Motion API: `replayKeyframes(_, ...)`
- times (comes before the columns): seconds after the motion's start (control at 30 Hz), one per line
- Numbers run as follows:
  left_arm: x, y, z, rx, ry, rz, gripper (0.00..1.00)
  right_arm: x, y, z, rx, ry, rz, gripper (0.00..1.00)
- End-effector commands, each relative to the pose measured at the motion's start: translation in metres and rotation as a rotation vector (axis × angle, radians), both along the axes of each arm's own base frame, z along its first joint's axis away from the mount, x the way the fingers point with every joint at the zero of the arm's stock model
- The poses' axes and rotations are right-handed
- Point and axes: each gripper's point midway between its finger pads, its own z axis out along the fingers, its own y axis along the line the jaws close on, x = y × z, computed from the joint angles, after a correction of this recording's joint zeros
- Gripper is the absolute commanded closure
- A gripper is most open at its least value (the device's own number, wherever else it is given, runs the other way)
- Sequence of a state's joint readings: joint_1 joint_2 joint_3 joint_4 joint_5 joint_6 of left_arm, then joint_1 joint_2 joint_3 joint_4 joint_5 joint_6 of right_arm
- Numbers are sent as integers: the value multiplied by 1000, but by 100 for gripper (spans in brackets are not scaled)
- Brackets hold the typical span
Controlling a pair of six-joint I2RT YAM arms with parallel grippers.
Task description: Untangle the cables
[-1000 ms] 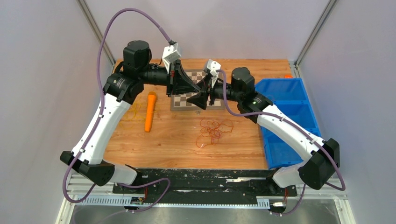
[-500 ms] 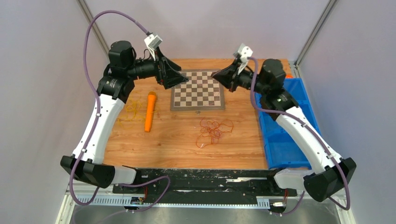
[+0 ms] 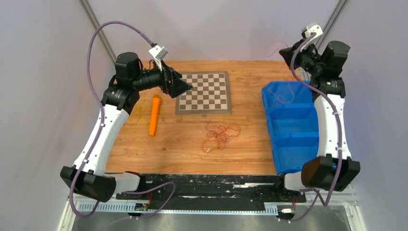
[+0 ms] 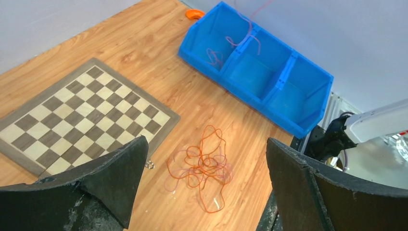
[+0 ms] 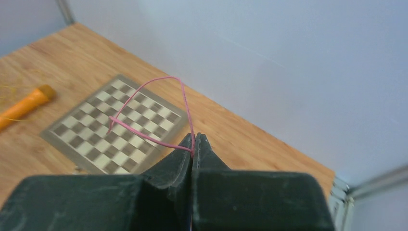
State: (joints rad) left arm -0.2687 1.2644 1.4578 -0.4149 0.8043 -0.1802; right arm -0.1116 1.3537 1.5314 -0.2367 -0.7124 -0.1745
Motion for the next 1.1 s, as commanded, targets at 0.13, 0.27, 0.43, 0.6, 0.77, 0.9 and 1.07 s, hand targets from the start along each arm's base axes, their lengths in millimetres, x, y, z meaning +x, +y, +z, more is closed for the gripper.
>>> replayKeyframes(0.13, 9, 13, -27, 101, -41, 66, 0, 69, -83, -98, -136, 102, -105, 100)
replayKeyframes(0.27, 9, 24, -48, 162, -9, 121, 0, 99, -118, -125, -145, 145, -221, 100)
replayKeyframes(0.43, 4, 30, -59, 186, -8, 136, 0, 127, -142, -129, -80, 161, -298, 100)
replayKeyframes(0.6, 2, 38, -73, 240, -2, 153, 0, 139, -143, -129, -94, 151, -275, 100)
replayKeyframes(0.77, 1, 46, -87, 279, 12, 178, 0, 116, -144, -159, -249, 182, -202, 100)
replayKeyframes(0.9, -3, 51, -97, 295, 29, 189, 0, 87, -147, -201, -396, 246, -120, 100)
replayKeyframes(1.07, -4, 54, -105, 312, 46, 193, 0, 62, -147, -249, -519, 342, -32, 100)
